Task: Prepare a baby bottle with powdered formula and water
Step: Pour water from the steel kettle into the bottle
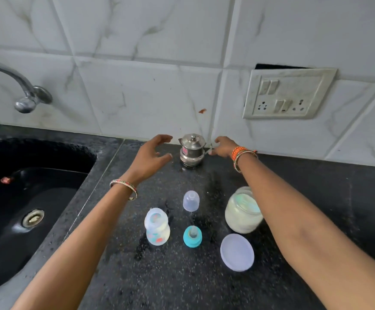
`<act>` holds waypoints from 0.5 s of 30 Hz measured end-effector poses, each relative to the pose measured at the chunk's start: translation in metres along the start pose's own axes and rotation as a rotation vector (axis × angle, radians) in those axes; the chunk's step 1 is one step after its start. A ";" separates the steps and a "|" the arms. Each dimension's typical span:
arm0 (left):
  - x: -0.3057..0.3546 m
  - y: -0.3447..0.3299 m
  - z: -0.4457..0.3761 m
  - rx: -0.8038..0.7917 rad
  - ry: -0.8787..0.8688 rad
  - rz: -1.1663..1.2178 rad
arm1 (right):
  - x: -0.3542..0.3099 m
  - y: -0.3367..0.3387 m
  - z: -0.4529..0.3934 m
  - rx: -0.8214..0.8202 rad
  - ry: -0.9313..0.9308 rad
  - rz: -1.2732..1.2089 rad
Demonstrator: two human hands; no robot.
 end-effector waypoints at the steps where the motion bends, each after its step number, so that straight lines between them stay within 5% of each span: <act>1: -0.010 0.001 -0.004 0.006 0.018 0.009 | 0.002 -0.002 -0.010 0.005 0.006 0.002; 11: -0.061 -0.022 -0.022 -0.024 0.110 0.043 | 0.007 -0.019 -0.043 0.047 0.182 -0.156; 15: -0.056 -0.025 -0.020 -0.011 0.090 0.055 | 0.003 -0.026 -0.036 0.200 0.234 -0.346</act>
Point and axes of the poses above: each hand's wrist, its own z-axis away from the middle knuckle, its own y-axis out of the back of the hand, x = y × z, the point moved 2 cm from there along -z, towards the middle knuckle, and after that the axes turned 1 degree about -x, right-handed, at the moved point
